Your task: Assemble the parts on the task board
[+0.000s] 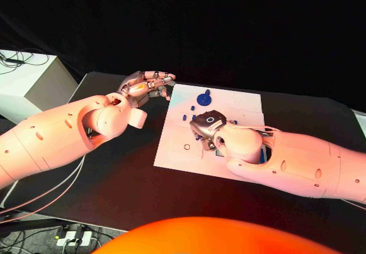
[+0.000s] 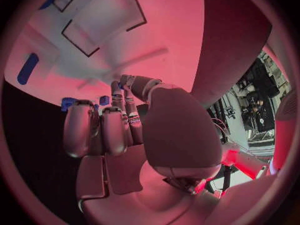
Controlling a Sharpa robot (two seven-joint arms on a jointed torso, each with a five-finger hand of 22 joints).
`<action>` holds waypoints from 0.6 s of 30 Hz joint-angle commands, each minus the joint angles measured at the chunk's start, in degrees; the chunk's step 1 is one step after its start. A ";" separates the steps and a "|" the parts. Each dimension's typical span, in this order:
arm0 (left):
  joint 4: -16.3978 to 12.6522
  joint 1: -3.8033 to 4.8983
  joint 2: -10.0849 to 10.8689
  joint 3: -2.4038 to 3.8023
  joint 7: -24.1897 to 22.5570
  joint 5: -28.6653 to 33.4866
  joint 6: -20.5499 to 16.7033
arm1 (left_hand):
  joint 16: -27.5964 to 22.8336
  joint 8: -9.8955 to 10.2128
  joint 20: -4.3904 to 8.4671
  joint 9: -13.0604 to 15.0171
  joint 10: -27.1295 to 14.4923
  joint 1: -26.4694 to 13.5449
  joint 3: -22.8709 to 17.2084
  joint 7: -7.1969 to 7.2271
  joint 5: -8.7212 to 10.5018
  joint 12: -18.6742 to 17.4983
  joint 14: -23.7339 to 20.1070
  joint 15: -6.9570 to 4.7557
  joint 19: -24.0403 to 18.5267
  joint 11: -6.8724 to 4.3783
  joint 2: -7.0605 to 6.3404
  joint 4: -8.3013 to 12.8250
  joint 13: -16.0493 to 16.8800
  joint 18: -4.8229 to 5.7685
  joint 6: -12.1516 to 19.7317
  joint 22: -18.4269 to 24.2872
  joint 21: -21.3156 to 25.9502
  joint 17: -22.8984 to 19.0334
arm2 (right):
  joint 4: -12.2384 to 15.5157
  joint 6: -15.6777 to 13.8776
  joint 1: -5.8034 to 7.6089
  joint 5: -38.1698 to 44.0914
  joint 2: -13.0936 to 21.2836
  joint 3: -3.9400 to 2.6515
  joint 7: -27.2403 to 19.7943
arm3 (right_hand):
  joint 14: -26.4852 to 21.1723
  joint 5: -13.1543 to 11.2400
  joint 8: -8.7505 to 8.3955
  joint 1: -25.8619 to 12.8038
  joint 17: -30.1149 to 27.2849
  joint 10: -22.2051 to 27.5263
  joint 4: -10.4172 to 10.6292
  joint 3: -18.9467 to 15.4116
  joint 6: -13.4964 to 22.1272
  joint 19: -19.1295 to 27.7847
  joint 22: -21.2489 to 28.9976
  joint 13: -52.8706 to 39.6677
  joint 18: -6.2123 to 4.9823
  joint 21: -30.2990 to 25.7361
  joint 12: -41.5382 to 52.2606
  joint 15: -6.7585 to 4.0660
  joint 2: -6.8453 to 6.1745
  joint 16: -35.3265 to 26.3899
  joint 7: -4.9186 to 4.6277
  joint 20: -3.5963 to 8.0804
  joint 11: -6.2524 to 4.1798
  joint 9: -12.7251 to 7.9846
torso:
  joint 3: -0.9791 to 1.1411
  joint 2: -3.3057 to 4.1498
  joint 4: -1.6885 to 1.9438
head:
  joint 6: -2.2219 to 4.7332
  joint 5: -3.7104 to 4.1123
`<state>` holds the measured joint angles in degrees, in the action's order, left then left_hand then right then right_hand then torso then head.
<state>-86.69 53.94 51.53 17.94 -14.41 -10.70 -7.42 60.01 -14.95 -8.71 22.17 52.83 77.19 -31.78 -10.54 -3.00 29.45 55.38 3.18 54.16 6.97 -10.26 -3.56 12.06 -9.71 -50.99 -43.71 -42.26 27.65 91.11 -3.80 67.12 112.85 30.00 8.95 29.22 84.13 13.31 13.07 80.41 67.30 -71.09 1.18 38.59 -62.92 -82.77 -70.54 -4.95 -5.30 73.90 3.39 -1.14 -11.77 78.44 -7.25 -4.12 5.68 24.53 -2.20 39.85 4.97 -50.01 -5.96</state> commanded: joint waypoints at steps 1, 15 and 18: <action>-0.18 0.02 -0.11 0.04 -0.15 -0.11 1.06 | -0.36 -0.33 0.03 -0.08 -0.30 0.52 0.34 -0.01 -0.04 -0.31 0.43 0.04 0.43 0.11 -0.14 0.05 -0.08 -0.80 0.50 0.10 0.26 -0.06 | -0.31 0.27 -0.21 0.25 -0.18 0.21 -0.30 | 1.87 0.20 0.23 -0.13 0.05 -2.61 -0.03 0.18 0.12 0.21 -0.03 -0.52 1.10 0.08 0.35 -0.16 0.63 0.33 -0.12 -0.29 -2.23 -0.03 | -0.04 0.01 -0.01 | 0.01 -0.06; -0.20 0.03 -0.07 0.04 -0.09 -0.11 1.10 | -0.36 -0.33 0.03 -0.08 -0.30 0.52 0.34 -0.01 -0.04 -0.31 0.43 0.04 0.43 0.11 -0.14 0.05 -0.08 -0.80 0.50 0.10 0.26 -0.06 | 0.11 -2.56 -0.44 -2.22 -0.42 0.41 -1.85 | 1.86 0.16 0.24 -0.14 0.05 -2.61 -0.11 0.23 0.16 0.21 -0.10 -0.53 1.10 0.12 0.36 -0.16 0.66 0.34 -0.11 -0.28 -2.24 0.03 | 0.03 -0.01 0.03 | 0.01 -0.19; -0.20 0.03 -0.05 0.04 -0.09 -0.11 1.09 | -0.36 -0.33 0.03 -0.08 -0.30 0.52 0.34 -0.01 -0.04 -0.31 0.43 0.04 0.43 0.11 -0.14 0.05 -0.08 -0.80 0.50 0.10 0.26 -0.06 | 0.40 -3.08 -0.48 -3.08 -0.35 0.42 -2.41 | 1.87 0.16 0.25 -0.14 0.06 -2.62 -0.13 0.23 0.16 0.21 -0.10 -0.53 1.10 0.12 0.37 -0.16 0.65 0.35 -0.11 -0.27 -2.24 0.05 | 0.02 -0.03 -0.06 | 0.01 -0.25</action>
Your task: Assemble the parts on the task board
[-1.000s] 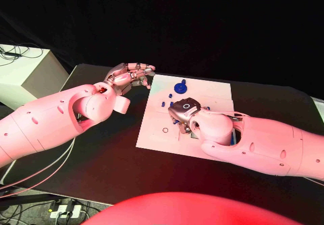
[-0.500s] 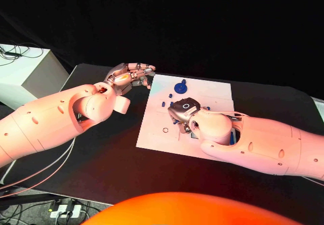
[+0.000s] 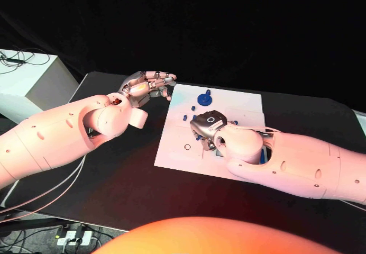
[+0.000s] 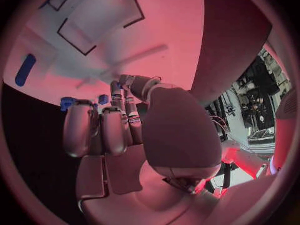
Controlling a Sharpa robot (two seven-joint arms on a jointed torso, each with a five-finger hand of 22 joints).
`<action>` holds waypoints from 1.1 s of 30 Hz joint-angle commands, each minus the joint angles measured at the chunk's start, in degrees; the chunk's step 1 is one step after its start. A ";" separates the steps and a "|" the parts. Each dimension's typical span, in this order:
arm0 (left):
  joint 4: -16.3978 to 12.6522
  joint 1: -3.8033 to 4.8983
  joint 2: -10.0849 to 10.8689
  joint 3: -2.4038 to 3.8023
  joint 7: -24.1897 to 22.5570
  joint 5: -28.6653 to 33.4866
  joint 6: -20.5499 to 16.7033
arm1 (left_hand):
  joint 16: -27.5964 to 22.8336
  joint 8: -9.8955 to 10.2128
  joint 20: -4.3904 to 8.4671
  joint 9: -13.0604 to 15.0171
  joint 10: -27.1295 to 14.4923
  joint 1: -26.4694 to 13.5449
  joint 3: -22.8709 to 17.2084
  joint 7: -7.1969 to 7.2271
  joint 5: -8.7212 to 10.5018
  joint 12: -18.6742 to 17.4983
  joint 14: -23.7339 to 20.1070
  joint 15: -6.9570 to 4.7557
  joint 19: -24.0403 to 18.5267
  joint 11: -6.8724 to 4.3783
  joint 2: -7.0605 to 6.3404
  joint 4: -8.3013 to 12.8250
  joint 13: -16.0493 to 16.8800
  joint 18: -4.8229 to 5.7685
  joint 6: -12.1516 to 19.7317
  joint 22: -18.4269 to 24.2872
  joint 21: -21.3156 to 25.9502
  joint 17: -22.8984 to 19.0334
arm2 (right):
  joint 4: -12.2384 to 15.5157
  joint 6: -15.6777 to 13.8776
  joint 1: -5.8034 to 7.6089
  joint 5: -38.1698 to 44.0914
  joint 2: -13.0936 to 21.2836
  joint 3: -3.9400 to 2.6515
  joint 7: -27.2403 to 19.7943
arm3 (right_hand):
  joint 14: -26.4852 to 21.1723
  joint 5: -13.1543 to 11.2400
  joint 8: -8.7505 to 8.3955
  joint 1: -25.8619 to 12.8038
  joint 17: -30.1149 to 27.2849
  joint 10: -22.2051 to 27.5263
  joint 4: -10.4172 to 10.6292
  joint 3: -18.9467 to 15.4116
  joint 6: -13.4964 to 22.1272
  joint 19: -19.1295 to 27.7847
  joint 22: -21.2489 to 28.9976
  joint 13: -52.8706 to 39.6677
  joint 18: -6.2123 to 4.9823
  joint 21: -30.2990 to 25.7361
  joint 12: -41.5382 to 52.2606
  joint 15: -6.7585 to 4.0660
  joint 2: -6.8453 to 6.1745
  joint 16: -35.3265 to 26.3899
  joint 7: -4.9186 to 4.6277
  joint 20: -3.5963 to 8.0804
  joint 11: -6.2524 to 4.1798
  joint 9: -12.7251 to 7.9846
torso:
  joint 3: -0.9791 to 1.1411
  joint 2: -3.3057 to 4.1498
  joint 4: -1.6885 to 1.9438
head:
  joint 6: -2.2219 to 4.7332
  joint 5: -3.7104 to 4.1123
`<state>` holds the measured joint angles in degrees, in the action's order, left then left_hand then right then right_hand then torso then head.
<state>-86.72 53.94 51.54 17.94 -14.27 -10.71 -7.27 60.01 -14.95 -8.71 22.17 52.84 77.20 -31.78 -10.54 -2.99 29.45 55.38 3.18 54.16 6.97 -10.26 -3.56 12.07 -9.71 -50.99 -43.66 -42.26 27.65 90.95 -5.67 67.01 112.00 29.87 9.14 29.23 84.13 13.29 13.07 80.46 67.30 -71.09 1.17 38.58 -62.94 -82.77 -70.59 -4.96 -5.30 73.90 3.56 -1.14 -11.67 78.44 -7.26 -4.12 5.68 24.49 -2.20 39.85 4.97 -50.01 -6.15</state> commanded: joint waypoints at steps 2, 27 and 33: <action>-0.17 0.03 -0.06 0.04 -0.21 -0.10 0.95 | -0.36 -0.33 0.03 -0.08 -0.30 0.52 0.34 -0.01 -0.04 -0.31 0.43 0.04 0.43 0.11 -0.14 0.05 -0.09 -0.80 0.50 0.06 0.26 -0.06 | 0.69 -1.40 -0.39 -2.52 -0.17 0.23 -2.62 | 1.87 0.17 0.25 -0.20 0.06 -2.62 -0.12 0.23 0.17 0.21 -0.05 -0.53 1.10 0.12 0.20 -0.16 0.55 0.35 -0.10 -0.27 -2.24 0.08 | 0.02 -0.05 -0.09 | 0.01 -0.06; -0.08 0.03 -0.06 0.04 0.00 -0.10 1.11 | -0.43 -0.40 0.01 -0.13 -0.43 0.55 0.47 -0.01 -0.04 -0.40 0.42 0.07 0.51 0.14 -0.13 -0.08 -0.16 -0.79 0.52 0.19 0.45 -0.07 | -1.17 -3.17 -0.64 -3.09 -0.10 0.29 -3.55 | 1.74 0.10 0.03 -0.45 -0.36 -2.01 -0.46 0.29 0.77 0.46 0.28 -0.44 1.01 -0.22 0.02 -0.06 0.34 0.20 -0.32 -0.29 -2.04 0.29 | 0.06 -0.02 -0.07 | 0.01 0.12; -0.04 0.03 -0.06 0.04 0.05 -0.10 1.16 | -0.43 -0.40 0.01 -0.13 -0.43 0.55 0.47 -0.01 -0.04 -0.40 0.42 0.07 0.51 0.14 -0.13 -0.08 -0.16 -0.79 0.52 0.19 0.45 -0.07 | -2.04 -3.50 -0.79 -3.52 -0.12 0.38 -4.75 | 1.30 -0.52 -1.11 -1.77 -1.95 0.99 -0.44 -0.30 2.87 1.56 2.23 0.26 0.58 -2.11 -0.12 0.63 -0.70 -0.48 -0.93 -0.84 -1.21 0.29 | 0.04 -0.07 -0.03 | 0.01 0.27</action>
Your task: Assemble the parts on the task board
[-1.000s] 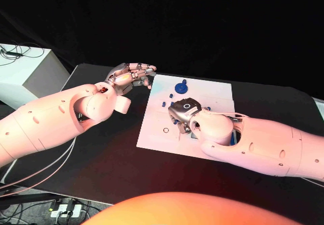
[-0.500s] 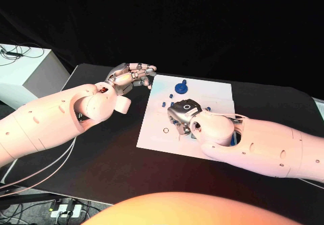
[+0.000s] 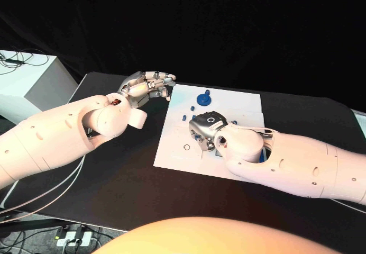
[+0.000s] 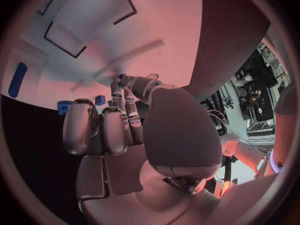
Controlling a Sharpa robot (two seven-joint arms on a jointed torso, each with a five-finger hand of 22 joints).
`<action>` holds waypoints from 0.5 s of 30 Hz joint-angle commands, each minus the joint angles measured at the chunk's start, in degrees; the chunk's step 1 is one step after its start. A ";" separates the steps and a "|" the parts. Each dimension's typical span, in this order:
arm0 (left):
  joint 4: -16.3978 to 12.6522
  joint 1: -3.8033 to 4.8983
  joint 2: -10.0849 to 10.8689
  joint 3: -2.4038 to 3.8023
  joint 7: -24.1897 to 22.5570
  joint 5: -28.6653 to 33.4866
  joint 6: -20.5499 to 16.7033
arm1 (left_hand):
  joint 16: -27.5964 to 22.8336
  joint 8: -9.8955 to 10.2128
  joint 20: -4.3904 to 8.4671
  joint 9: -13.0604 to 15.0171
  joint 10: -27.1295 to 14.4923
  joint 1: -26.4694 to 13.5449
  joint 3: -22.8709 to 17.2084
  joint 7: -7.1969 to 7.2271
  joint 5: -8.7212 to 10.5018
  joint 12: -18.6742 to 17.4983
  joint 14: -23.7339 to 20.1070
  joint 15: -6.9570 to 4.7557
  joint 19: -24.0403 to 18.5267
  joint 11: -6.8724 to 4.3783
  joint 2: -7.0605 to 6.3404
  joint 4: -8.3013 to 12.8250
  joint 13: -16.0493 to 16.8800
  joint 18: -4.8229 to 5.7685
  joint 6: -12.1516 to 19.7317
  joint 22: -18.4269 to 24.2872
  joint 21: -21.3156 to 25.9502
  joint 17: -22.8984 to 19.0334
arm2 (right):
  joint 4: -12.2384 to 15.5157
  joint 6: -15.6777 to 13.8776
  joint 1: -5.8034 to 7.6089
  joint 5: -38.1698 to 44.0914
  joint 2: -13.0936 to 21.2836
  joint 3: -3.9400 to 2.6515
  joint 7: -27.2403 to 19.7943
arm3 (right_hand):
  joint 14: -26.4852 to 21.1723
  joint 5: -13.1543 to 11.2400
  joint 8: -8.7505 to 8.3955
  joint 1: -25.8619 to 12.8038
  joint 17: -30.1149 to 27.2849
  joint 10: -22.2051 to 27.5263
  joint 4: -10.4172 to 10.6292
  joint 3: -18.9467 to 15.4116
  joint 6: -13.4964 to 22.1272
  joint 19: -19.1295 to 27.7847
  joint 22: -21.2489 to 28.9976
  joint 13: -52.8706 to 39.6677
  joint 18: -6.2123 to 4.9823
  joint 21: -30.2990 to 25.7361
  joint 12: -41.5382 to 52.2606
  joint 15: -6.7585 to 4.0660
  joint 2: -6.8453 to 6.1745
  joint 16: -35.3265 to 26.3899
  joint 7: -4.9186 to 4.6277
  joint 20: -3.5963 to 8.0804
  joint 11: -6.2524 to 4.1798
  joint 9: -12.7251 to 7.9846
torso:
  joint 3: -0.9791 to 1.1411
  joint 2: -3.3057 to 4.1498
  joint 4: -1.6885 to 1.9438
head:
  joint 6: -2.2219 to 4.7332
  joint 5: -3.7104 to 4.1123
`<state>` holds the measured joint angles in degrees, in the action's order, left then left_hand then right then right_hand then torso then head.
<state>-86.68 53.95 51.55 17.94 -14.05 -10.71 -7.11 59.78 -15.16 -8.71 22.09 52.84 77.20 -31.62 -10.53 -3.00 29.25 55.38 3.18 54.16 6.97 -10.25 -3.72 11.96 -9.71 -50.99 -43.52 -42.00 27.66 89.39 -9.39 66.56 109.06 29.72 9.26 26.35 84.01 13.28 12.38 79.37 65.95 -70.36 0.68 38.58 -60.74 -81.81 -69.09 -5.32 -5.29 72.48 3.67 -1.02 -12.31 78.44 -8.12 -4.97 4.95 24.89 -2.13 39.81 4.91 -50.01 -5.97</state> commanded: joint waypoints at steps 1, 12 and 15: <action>-0.07 0.02 -0.06 0.04 -0.17 -0.10 0.99 | -0.21 -0.19 0.02 -0.05 -0.43 0.55 0.31 -0.01 -0.04 -0.20 0.43 0.07 0.51 0.14 -0.13 0.08 -0.05 -0.79 0.52 0.05 0.19 -0.08 | -0.54 0.12 -0.35 -0.62 0.07 0.28 -2.03 | 1.29 -0.64 -0.80 -0.85 -1.04 0.99 0.06 -0.27 1.27 0.91 1.37 0.83 0.44 -1.29 -0.25 0.64 -0.31 -0.70 -0.13 -0.12 -0.33 -0.22 | -0.05 -0.05 0.00 | 0.01 0.07; -0.01 0.02 -0.05 0.03 -0.03 -0.10 1.12 | -0.21 -0.19 0.02 -0.05 -0.43 0.55 0.31 -0.01 -0.04 -0.20 0.43 0.07 0.51 0.14 -0.13 0.08 -0.05 -0.79 0.52 0.05 0.19 -0.08 | -0.07 -2.77 -0.52 -0.86 0.79 0.38 -2.95 | 0.46 -1.26 -2.50 -2.03 -4.14 4.12 0.31 -0.44 3.72 3.15 6.44 1.53 -0.69 -6.17 -0.15 0.99 -2.40 -2.34 0.08 -0.56 0.10 -0.71 | 0.00 -0.02 0.00 | 0.01 0.26; 0.04 0.02 -0.06 0.03 -0.01 -0.10 1.12 | -0.21 -0.19 0.02 -0.05 -0.43 0.55 0.31 -0.01 -0.04 -0.20 0.43 0.07 0.51 0.14 -0.13 0.08 -0.05 -0.79 0.52 0.05 0.19 -0.08 | 0.16 -3.15 -0.56 -0.93 0.92 0.39 -3.03 | 0.43 -1.33 -2.66 -2.26 -4.31 4.35 0.43 -0.60 3.92 3.18 6.61 1.53 -0.71 -6.38 -0.12 1.02 -2.69 -2.43 0.15 -0.59 0.12 -0.75 | -0.01 -0.01 0.03 | 0.01 0.28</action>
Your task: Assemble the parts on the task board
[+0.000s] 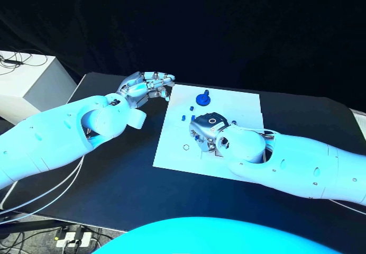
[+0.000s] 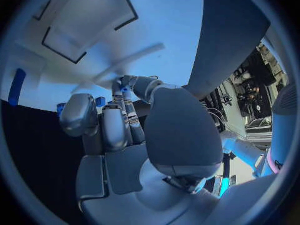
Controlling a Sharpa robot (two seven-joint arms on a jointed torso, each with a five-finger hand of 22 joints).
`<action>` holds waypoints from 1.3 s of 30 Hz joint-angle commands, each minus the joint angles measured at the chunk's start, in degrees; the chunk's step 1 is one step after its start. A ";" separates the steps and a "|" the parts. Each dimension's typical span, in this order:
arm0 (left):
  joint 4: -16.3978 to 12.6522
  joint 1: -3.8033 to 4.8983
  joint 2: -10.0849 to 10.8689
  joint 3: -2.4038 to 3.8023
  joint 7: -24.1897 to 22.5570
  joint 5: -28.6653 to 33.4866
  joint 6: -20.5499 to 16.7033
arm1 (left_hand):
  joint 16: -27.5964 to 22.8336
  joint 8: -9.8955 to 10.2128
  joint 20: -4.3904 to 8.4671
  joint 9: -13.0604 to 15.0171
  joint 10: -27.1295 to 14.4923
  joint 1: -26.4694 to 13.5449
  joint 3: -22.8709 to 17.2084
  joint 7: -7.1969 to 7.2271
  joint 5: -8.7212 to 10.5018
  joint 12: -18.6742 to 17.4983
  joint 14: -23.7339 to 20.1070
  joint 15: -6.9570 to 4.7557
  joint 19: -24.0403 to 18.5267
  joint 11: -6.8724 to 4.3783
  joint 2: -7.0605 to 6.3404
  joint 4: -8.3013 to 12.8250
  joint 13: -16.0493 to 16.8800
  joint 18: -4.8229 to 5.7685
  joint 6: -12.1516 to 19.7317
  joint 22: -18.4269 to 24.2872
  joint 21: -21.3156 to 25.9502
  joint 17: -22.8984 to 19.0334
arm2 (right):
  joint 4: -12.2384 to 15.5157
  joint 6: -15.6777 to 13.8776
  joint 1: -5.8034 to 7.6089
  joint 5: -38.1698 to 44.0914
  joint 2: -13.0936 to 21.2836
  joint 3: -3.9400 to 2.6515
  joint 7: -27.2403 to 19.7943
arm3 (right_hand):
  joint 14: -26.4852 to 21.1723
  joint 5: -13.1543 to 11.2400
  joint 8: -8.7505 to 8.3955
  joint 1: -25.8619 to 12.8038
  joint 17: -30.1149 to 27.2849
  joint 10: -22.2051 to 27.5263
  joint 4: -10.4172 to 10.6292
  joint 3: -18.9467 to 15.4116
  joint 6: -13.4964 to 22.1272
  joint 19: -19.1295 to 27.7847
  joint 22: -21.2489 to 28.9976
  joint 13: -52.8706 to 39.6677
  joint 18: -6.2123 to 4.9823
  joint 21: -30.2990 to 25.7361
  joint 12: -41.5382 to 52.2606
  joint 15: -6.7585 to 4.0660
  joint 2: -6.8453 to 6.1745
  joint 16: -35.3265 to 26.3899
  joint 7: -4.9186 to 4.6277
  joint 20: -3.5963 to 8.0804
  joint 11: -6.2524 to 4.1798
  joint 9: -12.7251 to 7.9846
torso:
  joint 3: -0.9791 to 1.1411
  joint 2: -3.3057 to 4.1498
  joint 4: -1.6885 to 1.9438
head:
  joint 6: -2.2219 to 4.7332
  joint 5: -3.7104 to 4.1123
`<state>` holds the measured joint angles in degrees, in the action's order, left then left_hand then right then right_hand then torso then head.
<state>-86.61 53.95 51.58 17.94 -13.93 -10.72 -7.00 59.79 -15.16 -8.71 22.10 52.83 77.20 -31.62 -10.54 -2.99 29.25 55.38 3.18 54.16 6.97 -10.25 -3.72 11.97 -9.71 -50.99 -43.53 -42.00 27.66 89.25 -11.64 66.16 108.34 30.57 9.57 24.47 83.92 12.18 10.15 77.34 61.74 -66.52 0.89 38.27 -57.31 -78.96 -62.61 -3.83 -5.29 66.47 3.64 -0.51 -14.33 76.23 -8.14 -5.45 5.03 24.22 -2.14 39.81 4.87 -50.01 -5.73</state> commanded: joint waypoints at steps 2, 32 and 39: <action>-0.01 0.02 -0.10 0.03 -0.14 -0.09 1.01 | -0.21 -0.19 0.01 -0.06 -0.43 0.55 0.31 -0.01 -0.04 -0.20 0.43 0.07 0.51 0.14 -0.13 0.08 -0.06 -0.79 0.52 0.06 0.19 -0.08 | 0.39 -1.08 -0.17 -0.22 0.14 0.08 -1.17 | 0.51 -0.24 -0.51 -0.32 -0.18 0.62 0.28 -0.36 0.62 0.33 0.19 0.03 -0.73 -0.45 -0.09 0.52 -0.78 -0.25 0.22 -0.13 0.06 -0.11 | 0.01 -0.01 0.06 | 0.01 0.03; 0.30 0.01 -0.17 0.03 -0.12 -0.09 1.23 | -0.27 -0.24 0.01 -0.11 -0.43 0.64 0.38 0.00 -0.04 -0.21 0.43 0.07 0.59 0.13 -0.04 -0.02 -0.09 -0.80 0.57 0.17 0.34 -0.08 | 3.13 -6.84 -0.23 -0.94 4.40 -0.02 -0.03 | -0.23 -3.92 -6.23 11.90 -4.33 14.86 10.74 -24.18 9.36 0.66 7.04 0.16 -1.82 -9.18 0.13 2.43 0.26 -1.02 2.90 -1.79 2.44 -5.89 | 0.00 -0.07 0.02 | 0.01 0.79; 0.30 0.01 -0.07 0.02 -0.16 -0.09 1.26 | -0.27 -0.24 0.01 -0.11 -0.43 0.64 0.38 0.00 -0.04 -0.21 0.43 0.07 0.59 0.13 -0.04 -0.02 -0.09 -0.80 0.57 0.17 0.34 -0.08 | 6.37 -12.04 1.32 -9.00 9.76 -0.65 -6.05 | -0.44 -3.12 -4.21 13.54 -5.42 7.16 15.16 -23.05 5.62 0.52 7.93 -0.58 -2.06 -10.62 2.57 1.09 1.32 -1.31 -0.54 -0.69 0.69 -6.17 | -0.06 -0.07 -0.04 | 0.70 1.69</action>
<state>-86.23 53.95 51.56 17.93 -13.76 -10.72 -6.70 59.79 -15.16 -8.50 22.05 52.84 77.19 -31.62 -10.54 -3.00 29.26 55.38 3.18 54.37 6.97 -10.26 -3.71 11.93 -9.71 -50.99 -43.41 -42.00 27.66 95.20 -19.34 67.16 104.56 39.89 9.00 23.16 83.53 8.78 5.71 90.67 56.69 -58.53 16.03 14.80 -51.16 -78.65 -55.32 -4.31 -6.21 56.47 5.92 0.88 -13.10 75.11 -8.18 -6.35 5.92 18.10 -2.15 39.75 4.90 -49.61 -4.35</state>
